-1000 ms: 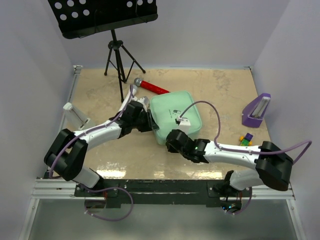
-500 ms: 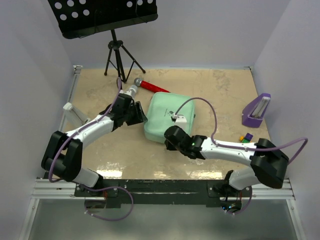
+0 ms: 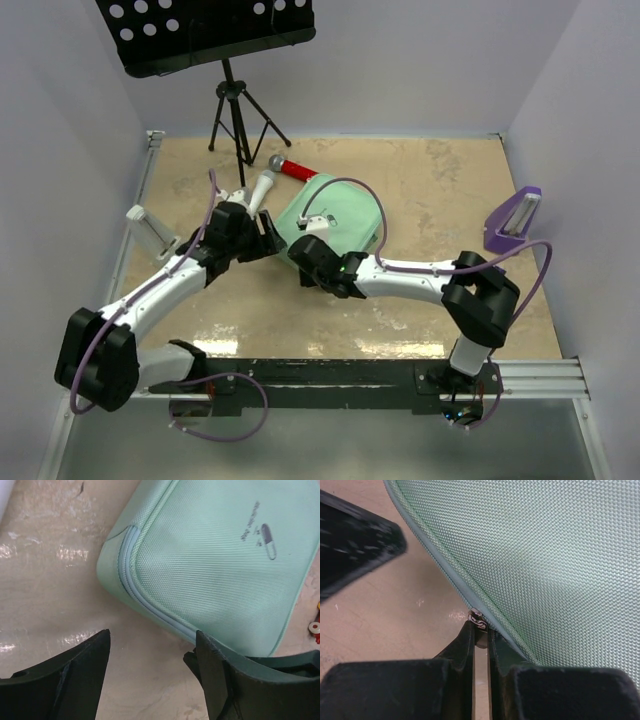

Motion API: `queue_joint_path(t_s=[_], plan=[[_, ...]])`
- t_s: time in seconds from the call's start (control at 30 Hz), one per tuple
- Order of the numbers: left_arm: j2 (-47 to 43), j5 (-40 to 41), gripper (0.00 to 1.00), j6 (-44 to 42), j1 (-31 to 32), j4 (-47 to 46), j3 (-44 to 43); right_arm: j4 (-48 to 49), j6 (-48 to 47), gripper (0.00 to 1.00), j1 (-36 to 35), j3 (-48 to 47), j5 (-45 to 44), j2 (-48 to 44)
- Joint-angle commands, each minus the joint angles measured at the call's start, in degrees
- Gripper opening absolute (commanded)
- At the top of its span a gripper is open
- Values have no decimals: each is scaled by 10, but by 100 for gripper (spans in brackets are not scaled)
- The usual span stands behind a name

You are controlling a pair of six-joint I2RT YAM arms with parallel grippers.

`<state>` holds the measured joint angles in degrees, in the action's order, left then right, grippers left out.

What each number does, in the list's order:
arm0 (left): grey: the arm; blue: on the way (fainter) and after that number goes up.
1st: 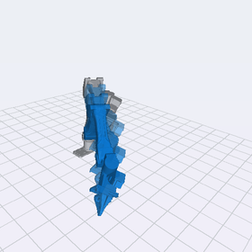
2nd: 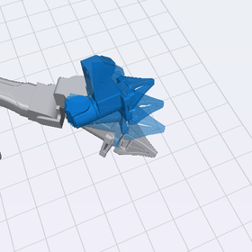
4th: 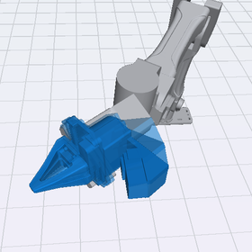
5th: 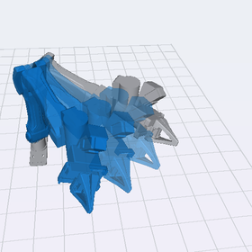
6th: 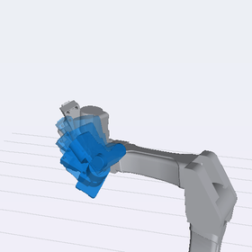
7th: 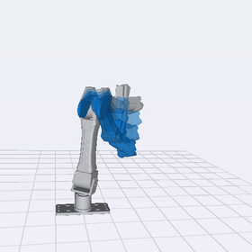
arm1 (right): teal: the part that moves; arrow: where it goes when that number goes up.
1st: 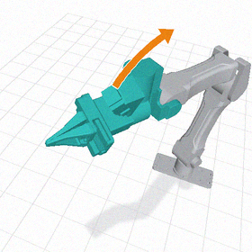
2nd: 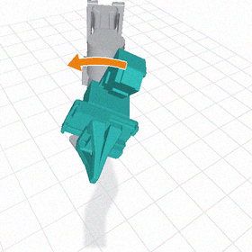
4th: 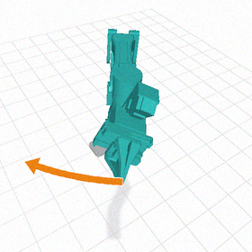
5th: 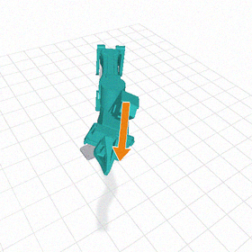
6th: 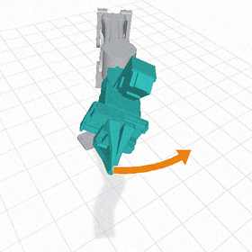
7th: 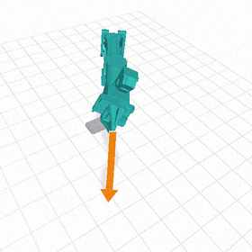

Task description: Organize the medicine kit

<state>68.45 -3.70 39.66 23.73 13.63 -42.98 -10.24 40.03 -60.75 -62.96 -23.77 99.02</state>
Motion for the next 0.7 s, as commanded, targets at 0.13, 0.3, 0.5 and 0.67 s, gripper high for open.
queue_joint_path(t_s=[0.13, 0.3, 0.5, 0.67], plan=[[112, -23, 74, 31, 18, -107, -17, 4, -6, 0, -6, 27, 17, -23], [178, 25, 68, 36, 22, -82, -35, -7, 8, 0, -6, 53, 13, -45], [200, 74, 55, 31, 11, -77, -38, -53, 60, 0, -11, 121, -4, -108], [215, 85, 44, 16, 1, -69, -50, -94, 115, 0, -12, 191, -13, -186]])
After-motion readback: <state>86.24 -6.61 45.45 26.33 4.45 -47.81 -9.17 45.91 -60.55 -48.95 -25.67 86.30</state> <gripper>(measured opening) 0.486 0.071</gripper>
